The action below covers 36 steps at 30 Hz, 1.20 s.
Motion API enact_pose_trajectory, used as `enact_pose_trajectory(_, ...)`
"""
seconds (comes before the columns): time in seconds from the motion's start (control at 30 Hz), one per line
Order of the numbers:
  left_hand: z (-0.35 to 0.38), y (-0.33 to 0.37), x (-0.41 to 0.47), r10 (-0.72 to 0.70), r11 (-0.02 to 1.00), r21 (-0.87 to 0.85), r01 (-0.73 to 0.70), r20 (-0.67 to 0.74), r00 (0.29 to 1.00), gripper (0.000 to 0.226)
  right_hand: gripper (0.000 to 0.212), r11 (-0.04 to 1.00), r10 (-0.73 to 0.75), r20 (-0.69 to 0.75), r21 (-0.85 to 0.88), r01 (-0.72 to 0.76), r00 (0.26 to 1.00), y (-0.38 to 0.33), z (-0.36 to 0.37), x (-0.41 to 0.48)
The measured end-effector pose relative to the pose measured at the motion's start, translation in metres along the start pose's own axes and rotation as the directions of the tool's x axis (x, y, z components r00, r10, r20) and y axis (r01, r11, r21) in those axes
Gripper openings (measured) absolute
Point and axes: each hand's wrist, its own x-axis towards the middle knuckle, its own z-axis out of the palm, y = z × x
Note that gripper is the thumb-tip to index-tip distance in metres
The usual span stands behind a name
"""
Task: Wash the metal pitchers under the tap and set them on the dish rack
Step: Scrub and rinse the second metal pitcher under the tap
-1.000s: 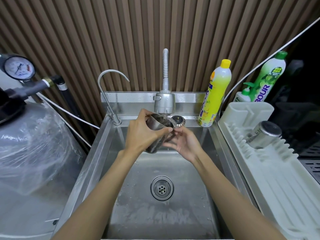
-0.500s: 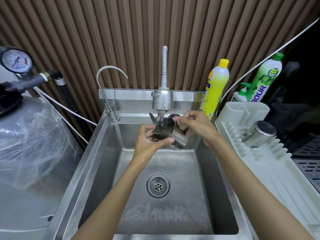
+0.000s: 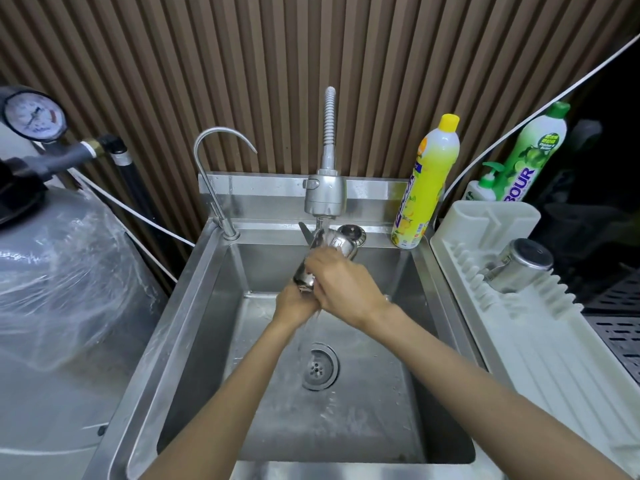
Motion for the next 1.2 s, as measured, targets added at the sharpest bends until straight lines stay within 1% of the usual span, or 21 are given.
enact_pose_trajectory(0.1, -0.003, -0.007, -0.004, -0.035, 0.999, 0.027, 0.034, 0.018, 0.999, 0.054, 0.029, 0.994, -0.097, -0.088, -0.068, 0.091, 0.991, -0.002, 0.017, -0.009)
enact_pose_trajectory(0.2, -0.004, -0.015, -0.005, -0.059, 0.998, 0.017, 0.058, 0.040, 0.997, 0.044, 0.032, 0.984, -0.178, -0.103, -0.038, 0.175, 0.979, 0.000, 0.027, -0.015)
enact_pose_trajectory(0.3, -0.001, -0.016, -0.004, -0.070, 0.997, -0.024, 0.073, 0.092, 0.993, 0.063, 0.028, 0.984, -0.180, -0.147, -0.020, 0.179, 0.973, 0.006, 0.029, -0.020)
enact_pose_trajectory(0.33, -0.001, -0.015, -0.004, -0.062, 0.996, -0.054, 0.068, 0.107, 0.992, 0.067, 0.025, 0.986, -0.162, -0.154, 0.001, 0.164, 0.975, 0.009, 0.028, -0.021)
enact_pose_trajectory(0.4, 0.000, -0.011, -0.002, -0.037, 0.994, -0.093, 0.048, 0.121, 0.992, 0.062, 0.019, 0.992, -0.076, -0.196, 0.079, 0.094, 0.978, 0.013, 0.026, -0.021)
enact_pose_trajectory(0.43, 0.000, -0.008, -0.001, -0.026, 0.993, -0.111, 0.041, 0.136, 0.990, 0.055, 0.018, 0.985, 0.013, -0.223, 0.173, 0.026, 0.975, 0.015, 0.025, -0.020)
enact_pose_trajectory(0.47, -0.001, -0.005, -0.001, 0.000, 0.991, -0.135, 0.020, 0.148, 0.989, 0.046, 0.017, 0.948, 0.146, -0.232, 0.311, -0.069, 0.962, 0.016, 0.020, -0.019)
enact_pose_trajectory(0.5, -0.002, -0.001, -0.002, 0.027, 0.986, -0.165, -0.003, 0.148, 0.989, 0.038, 0.016, 0.867, 0.306, -0.214, 0.465, -0.179, 0.928, 0.017, 0.015, -0.016)
enact_pose_trajectory(0.53, -0.002, 0.002, -0.002, 0.059, 0.977, -0.212, -0.026, 0.146, 0.987, 0.038, 0.014, 0.743, 0.461, -0.159, 0.608, -0.281, 0.873, 0.021, 0.009, -0.014)
enact_pose_trajectory(0.57, -0.003, 0.003, -0.001, 0.083, 0.965, -0.260, -0.046, 0.136, 0.987, 0.045, 0.015, 0.587, 0.583, -0.079, 0.729, -0.352, 0.809, 0.025, 0.004, -0.012)
enact_pose_trajectory(0.6, -0.004, 0.006, -0.001, 0.107, 0.951, -0.302, -0.067, 0.116, 0.987, 0.056, 0.019, 0.419, 0.660, 0.002, 0.829, -0.371, 0.751, 0.029, 0.001, -0.011)
enact_pose_trajectory(0.63, -0.004, 0.009, -0.002, 0.125, 0.938, -0.335, -0.087, 0.092, 0.988, 0.064, 0.023, 0.253, 0.695, 0.071, 0.908, -0.335, 0.716, 0.033, -0.001, -0.011)
enact_pose_trajectory(0.67, -0.004, 0.012, -0.002, 0.148, 0.927, -0.357, -0.117, 0.060, 0.987, 0.070, 0.027, 0.107, 0.701, 0.121, 0.956, -0.272, 0.702, 0.036, -0.001, -0.012)
enact_pose_trajectory(0.7, -0.004, 0.014, -0.002, 0.180, 0.917, -0.364, -0.160, 0.021, 0.983, 0.075, 0.029, -0.015, 0.690, 0.158, 0.979, -0.204, 0.707, 0.037, -0.002, -0.013)
enact_pose_trajectory(0.77, -0.005, 0.020, -0.002, 0.275, 0.909, -0.308, -0.279, -0.056, 0.960, 0.080, 0.033, -0.216, 0.655, 0.205, 0.973, -0.080, 0.727, 0.037, -0.002, -0.013)
enact_pose_trajectory(0.87, -0.013, 0.032, -0.004, 0.449, 0.872, -0.139, -0.470, -0.154, 0.880, 0.080, 0.039, -0.487, 0.610, 0.281, 0.871, 0.070, 0.741, 0.038, 0.000, -0.006)
enact_pose_trajectory(0.93, -0.022, 0.036, -0.002, 0.527, 0.840, -0.042, -0.540, -0.170, 0.833, 0.081, 0.041, -0.602, 0.565, 0.329, 0.791, 0.106, 0.756, 0.036, 0.003, 0.000)
enact_pose_trajectory(1.0, -0.032, 0.038, -0.002, 0.567, 0.820, 0.023, -0.572, -0.169, 0.806, 0.083, 0.037, -0.665, 0.516, 0.354, 0.739, 0.105, 0.780, 0.032, 0.006, 0.006)
enact_pose_trajectory(1.07, -0.040, 0.038, -0.003, 0.590, 0.803, 0.036, -0.594, -0.179, 0.787, 0.081, 0.036, -0.689, 0.488, 0.366, 0.719, 0.092, 0.793, 0.026, 0.007, 0.011)
enact_pose_trajectory(1.17, -0.047, 0.037, -0.007, 0.629, 0.773, 0.071, -0.630, -0.209, 0.748, 0.079, 0.043, -0.695, 0.471, 0.381, 0.716, 0.069, 0.796, 0.018, 0.010, 0.014)
enact_pose_trajectory(1.2, -0.048, 0.037, -0.008, 0.643, 0.763, 0.092, -0.640, -0.213, 0.735, 0.078, 0.041, -0.697, 0.467, 0.386, 0.714, 0.063, 0.796, 0.017, 0.012, 0.013)
